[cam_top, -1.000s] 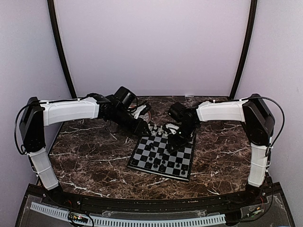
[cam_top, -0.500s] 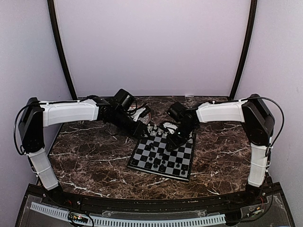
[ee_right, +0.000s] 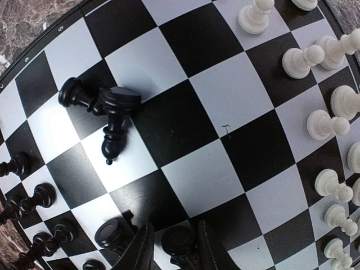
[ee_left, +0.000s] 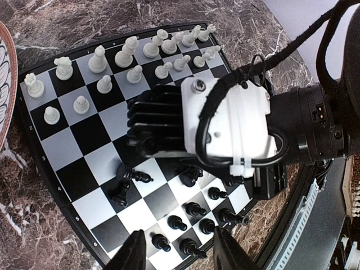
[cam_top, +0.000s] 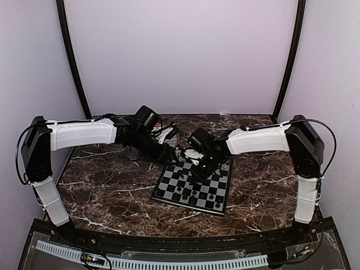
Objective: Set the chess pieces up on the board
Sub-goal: Pick up the knight from the chessboard.
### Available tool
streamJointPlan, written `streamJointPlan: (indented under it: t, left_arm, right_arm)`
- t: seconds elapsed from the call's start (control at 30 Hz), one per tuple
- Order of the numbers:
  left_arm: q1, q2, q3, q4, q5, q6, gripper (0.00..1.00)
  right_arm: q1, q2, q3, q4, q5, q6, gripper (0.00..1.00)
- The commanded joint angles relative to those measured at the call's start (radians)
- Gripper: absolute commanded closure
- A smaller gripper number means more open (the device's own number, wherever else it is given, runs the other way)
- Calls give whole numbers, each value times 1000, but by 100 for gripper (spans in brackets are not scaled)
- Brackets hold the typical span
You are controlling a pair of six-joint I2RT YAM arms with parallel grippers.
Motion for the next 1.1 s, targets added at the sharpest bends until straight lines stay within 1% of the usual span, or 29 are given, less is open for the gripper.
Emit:
streamJointPlan:
  t: [0.0,0.13,0.47,0.6,0.67,0.77,0.83,0.93,1.0,1.07]
  left_arm:
    - [-5,-40,-18,15,15,17,57]
    - [-5,-34,-20,20,16,28,57]
    - [-5,-4,2,42,32,25,57]
    - [-5,10,11,47,39,22,57]
    - [-5,13,11,48,41,21,57]
    - [-4,14,6,55,44,19,57]
    - [-3,19,2,61,49,12,57]
    - [7,36,2,71,68,-31,57]
    - [27,47,-8,94,107,-82,57]
    - [51,52,-29,166,155,-143,57]
  right_arm:
    - [9,89,-72,-131,84,15,71]
    - [9,63,-101,-136,86,16,68]
    - [3,15,-144,-142,57,9,68]
    - [3,22,-144,-141,41,2,76]
    - [3,20,-146,-141,35,3,79]
    - [3,0,-169,-131,29,4,88]
    - [3,-9,-176,-125,31,-1,93]
    - [3,-24,-158,-127,36,-8,95]
    - [3,-44,-142,-131,42,-9,95]
    - [3,-65,-121,-139,52,-11,95]
